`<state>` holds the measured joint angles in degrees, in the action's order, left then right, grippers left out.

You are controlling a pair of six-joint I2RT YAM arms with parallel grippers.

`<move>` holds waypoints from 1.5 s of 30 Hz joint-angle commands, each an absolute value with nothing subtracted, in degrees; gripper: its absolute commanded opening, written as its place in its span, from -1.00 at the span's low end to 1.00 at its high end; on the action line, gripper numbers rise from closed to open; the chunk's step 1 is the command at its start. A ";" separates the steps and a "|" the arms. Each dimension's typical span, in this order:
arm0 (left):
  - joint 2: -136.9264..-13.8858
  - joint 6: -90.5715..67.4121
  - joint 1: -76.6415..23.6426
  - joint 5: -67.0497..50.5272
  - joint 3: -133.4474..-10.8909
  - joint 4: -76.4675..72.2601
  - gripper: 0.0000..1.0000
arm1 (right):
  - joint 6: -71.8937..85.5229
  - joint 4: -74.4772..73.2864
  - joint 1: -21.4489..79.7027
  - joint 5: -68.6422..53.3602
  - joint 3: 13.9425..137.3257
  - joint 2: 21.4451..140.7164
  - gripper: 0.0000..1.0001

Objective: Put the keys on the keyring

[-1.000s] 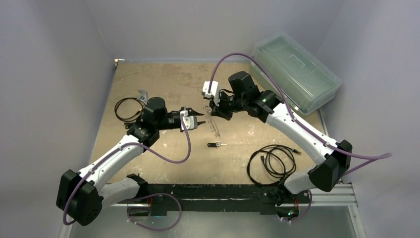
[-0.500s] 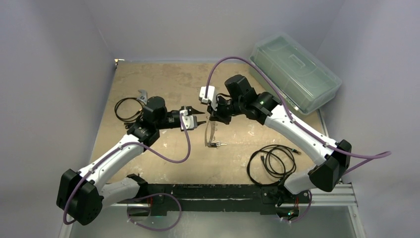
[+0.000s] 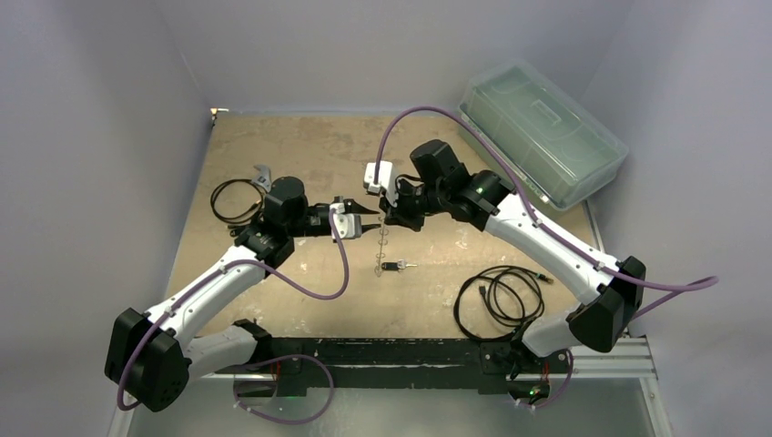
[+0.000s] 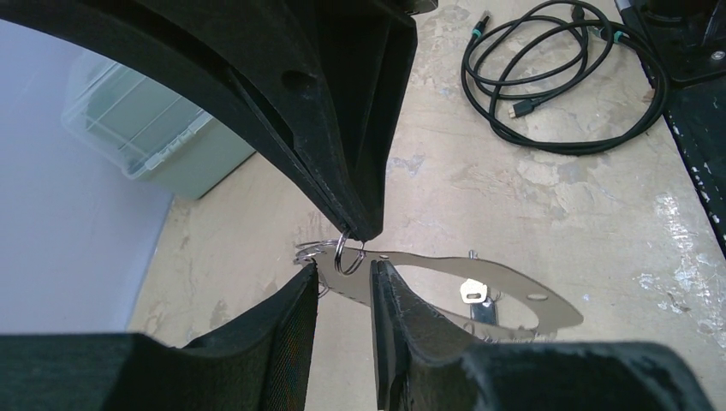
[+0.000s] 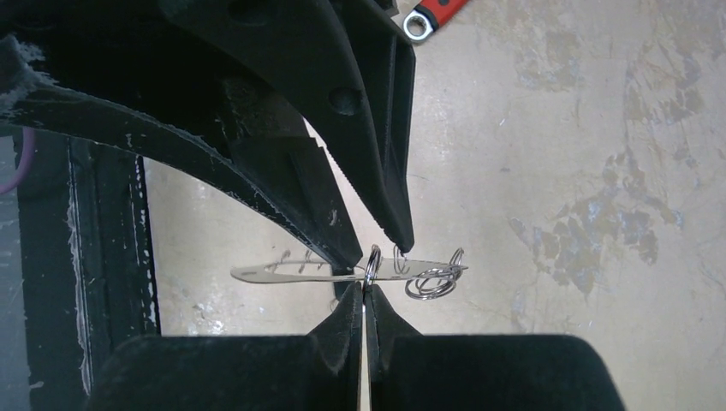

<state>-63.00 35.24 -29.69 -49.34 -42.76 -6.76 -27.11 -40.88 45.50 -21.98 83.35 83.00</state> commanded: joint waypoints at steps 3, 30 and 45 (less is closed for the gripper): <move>-62.99 37.03 -29.70 -51.93 -44.25 -8.21 -0.45 | -27.51 -40.87 46.29 -22.46 86.24 82.55 -1.00; -61.27 19.16 -29.79 -54.97 -37.51 -30.22 -1.00 | -24.43 -32.05 46.47 -21.30 82.35 75.74 -0.31; -60.38 -6.16 -29.71 -51.72 -28.36 -66.12 -1.00 | -17.10 -7.19 43.84 -17.22 65.54 56.89 0.98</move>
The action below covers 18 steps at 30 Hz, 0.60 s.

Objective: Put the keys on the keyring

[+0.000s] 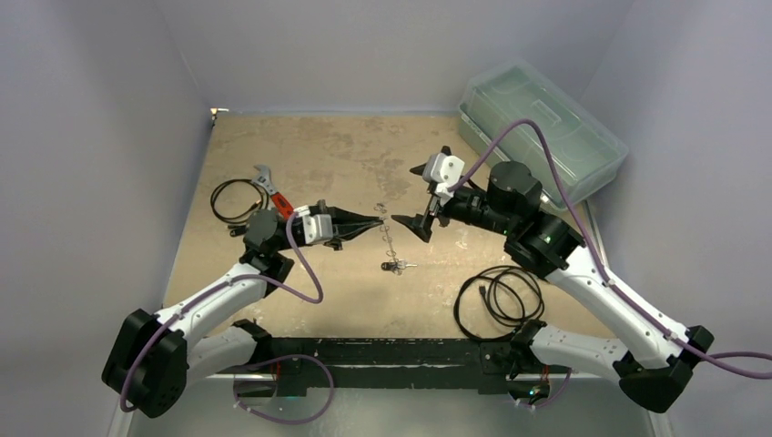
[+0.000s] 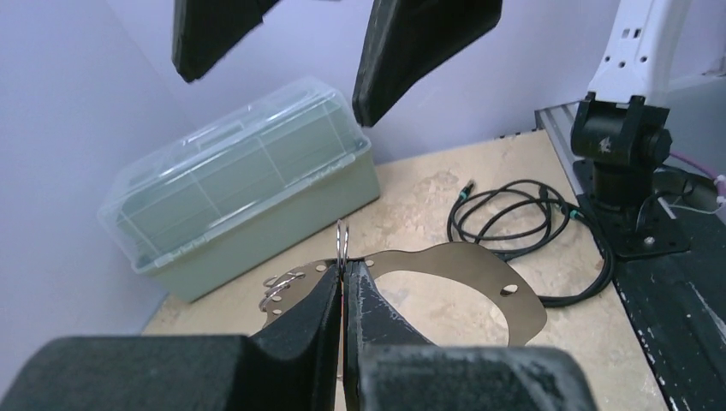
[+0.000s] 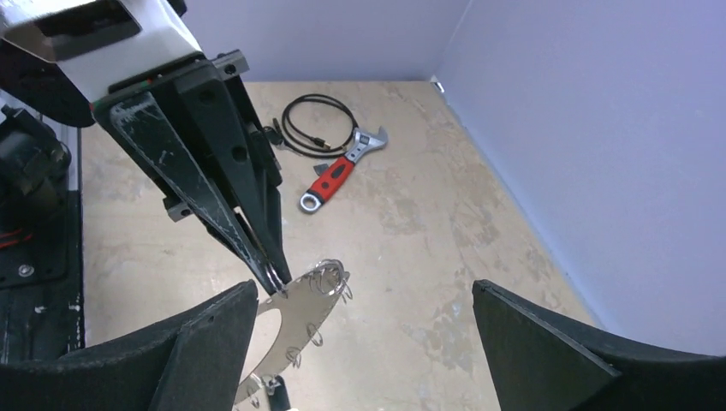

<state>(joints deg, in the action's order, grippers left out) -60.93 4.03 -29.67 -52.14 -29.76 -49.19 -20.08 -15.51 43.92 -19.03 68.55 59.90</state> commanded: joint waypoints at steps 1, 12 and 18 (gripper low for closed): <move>-60.72 -7.99 -29.71 -51.68 -27.84 -69.23 -1.00 | -17.54 -6.90 43.86 -18.47 64.66 56.28 0.98; -64.04 -19.07 -29.71 -52.64 -26.00 -86.55 -1.00 | -20.47 -13.89 43.77 -33.00 68.96 60.69 0.21; -63.63 -19.14 -29.71 -52.30 -25.64 -86.90 -1.00 | -20.54 -13.89 43.77 -36.90 70.16 61.64 0.02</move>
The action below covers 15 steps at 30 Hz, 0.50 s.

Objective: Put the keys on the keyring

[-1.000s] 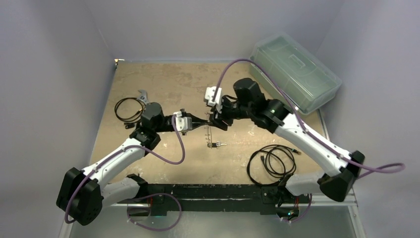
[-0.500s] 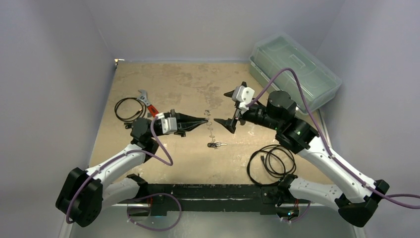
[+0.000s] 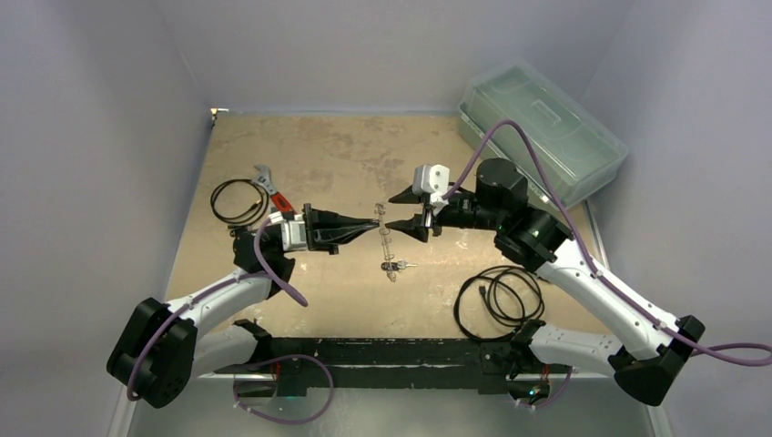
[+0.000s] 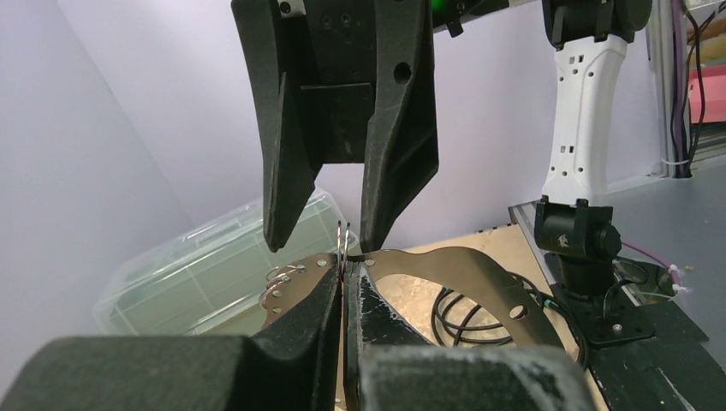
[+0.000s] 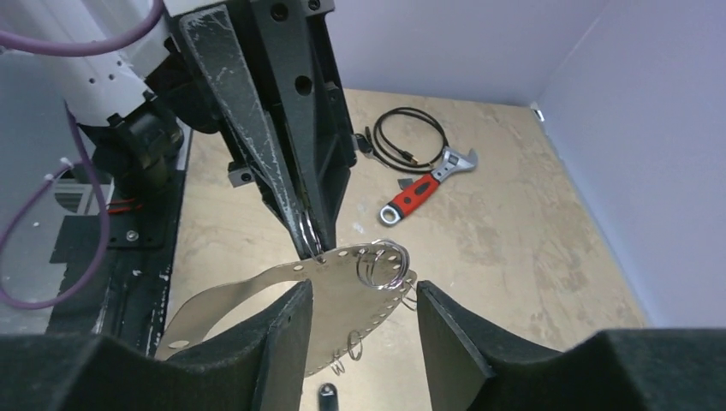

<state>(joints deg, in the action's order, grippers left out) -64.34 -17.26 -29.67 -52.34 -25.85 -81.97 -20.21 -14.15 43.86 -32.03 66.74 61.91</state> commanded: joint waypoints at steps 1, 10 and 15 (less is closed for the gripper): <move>-63.65 -19.12 -29.71 -52.22 -25.58 -86.92 -1.00 | -20.56 -13.90 43.77 -37.32 70.28 61.77 -0.01; -64.39 -19.38 -29.71 -51.50 -25.54 -87.62 -1.00 | -20.81 -14.76 43.76 -40.61 70.99 62.10 -0.17; -64.97 -20.29 -29.70 -51.26 -25.45 -89.18 -1.00 | -21.00 -15.52 43.77 -41.15 71.76 63.14 -0.31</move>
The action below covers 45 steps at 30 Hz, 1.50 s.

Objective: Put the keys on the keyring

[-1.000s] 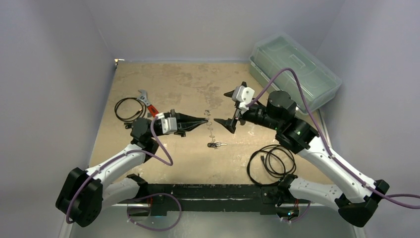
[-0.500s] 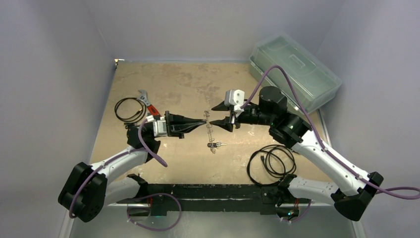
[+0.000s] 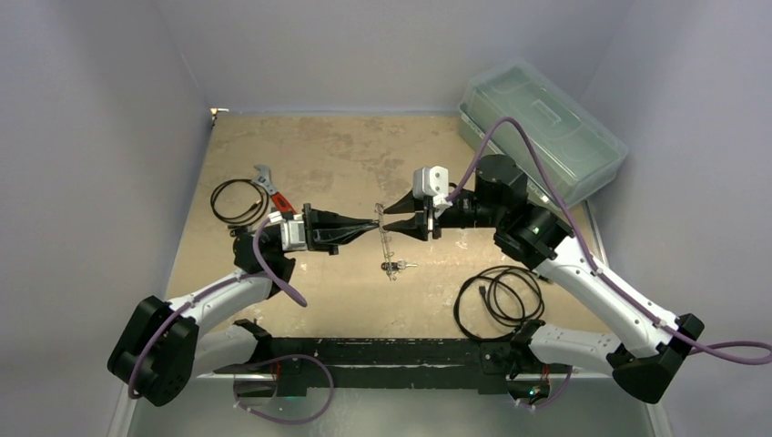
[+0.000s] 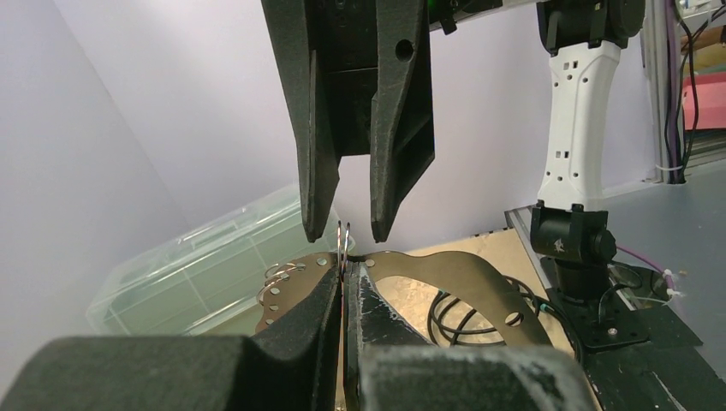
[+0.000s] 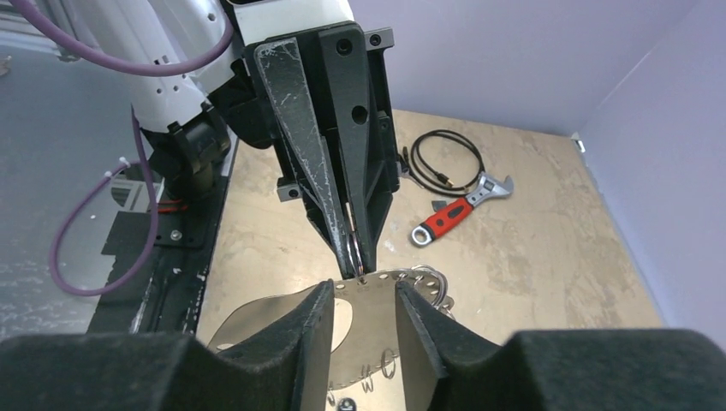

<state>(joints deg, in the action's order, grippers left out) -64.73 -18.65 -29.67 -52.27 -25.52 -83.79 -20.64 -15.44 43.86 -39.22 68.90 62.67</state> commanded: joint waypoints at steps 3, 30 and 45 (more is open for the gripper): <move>-65.19 -20.30 -29.71 -51.48 -25.41 -89.14 -1.00 | -20.98 -15.27 43.76 -40.69 71.71 63.19 -0.33; -66.24 -20.19 -29.71 -51.42 -25.31 -88.94 -1.00 | -21.27 -13.00 43.85 -41.90 71.85 65.82 -0.79; -61.55 -8.01 -29.62 -52.94 -27.14 -71.61 -0.62 | -22.06 -12.25 43.86 -40.69 70.78 66.31 -1.00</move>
<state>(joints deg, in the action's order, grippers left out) -65.30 -15.92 -29.39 -51.88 -25.39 -81.21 -21.50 -15.00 43.59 -40.47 69.52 66.13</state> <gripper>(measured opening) 0.115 0.005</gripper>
